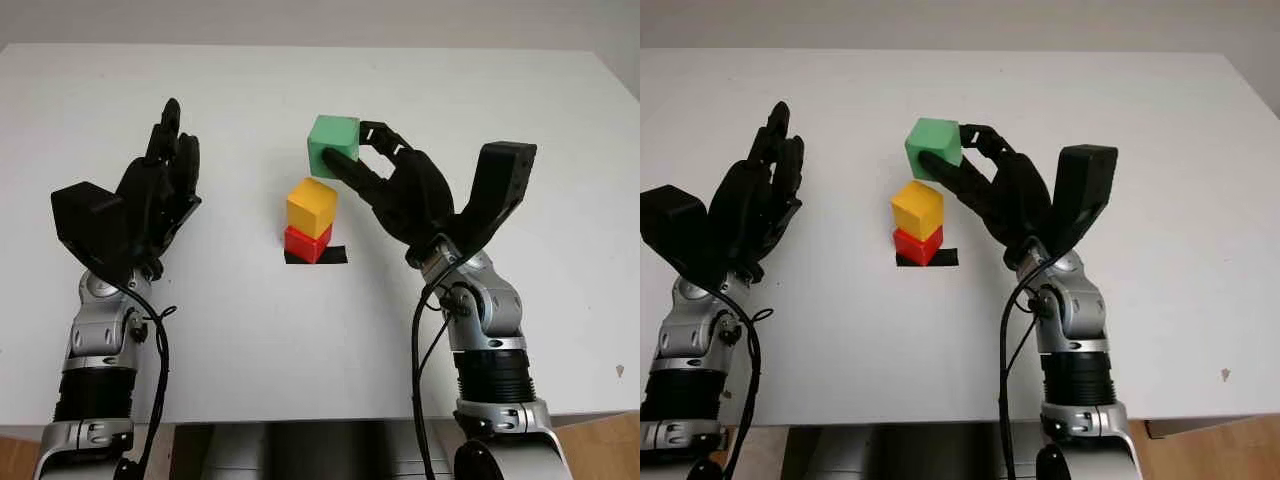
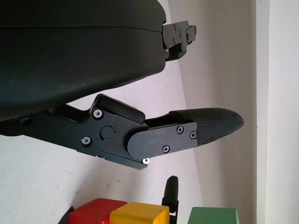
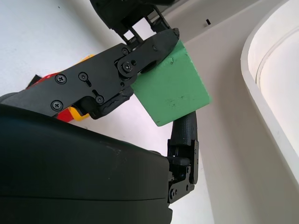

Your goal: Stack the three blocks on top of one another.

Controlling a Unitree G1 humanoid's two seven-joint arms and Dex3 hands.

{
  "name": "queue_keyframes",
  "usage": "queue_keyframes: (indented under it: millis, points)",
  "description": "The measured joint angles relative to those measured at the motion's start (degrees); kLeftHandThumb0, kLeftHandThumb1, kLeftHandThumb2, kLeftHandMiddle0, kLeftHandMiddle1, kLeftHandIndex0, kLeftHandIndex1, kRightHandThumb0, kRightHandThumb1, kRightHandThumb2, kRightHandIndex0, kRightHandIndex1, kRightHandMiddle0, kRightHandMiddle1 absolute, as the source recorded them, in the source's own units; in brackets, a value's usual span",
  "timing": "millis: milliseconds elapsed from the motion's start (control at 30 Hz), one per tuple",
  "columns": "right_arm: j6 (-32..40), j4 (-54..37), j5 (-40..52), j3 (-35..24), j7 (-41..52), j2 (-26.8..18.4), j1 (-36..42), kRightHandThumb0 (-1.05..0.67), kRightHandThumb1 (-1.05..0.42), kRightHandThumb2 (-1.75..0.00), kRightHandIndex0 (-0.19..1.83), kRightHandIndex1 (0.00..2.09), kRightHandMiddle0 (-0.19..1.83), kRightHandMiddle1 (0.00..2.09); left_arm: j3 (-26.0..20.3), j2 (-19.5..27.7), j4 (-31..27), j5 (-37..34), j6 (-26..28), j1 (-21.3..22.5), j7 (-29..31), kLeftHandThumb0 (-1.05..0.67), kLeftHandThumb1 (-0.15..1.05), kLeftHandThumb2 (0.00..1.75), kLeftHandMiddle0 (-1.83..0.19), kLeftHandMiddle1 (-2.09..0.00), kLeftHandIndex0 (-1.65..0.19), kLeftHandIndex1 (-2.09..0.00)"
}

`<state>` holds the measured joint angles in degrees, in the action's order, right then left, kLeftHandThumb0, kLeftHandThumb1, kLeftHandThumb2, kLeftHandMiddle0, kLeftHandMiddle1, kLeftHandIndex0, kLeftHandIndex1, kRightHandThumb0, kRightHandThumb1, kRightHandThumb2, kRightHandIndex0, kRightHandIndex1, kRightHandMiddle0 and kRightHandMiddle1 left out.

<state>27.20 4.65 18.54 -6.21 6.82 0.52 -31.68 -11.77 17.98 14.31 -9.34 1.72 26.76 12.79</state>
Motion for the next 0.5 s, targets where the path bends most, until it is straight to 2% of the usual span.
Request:
queue_keyframes:
  millis: [500]
  points:
    - [1.4, -2.0, 1.0, 1.1, -0.3, 1.3, 2.0, -0.47, -0.99, -0.06, 0.25, 0.04, 0.25, 1.73, 0.1, -0.1, 0.1, 0.0, -0.3, -0.1, -0.6, -0.77, 1.05, 0.58, 0.15, -0.05, 0.14, -0.06]
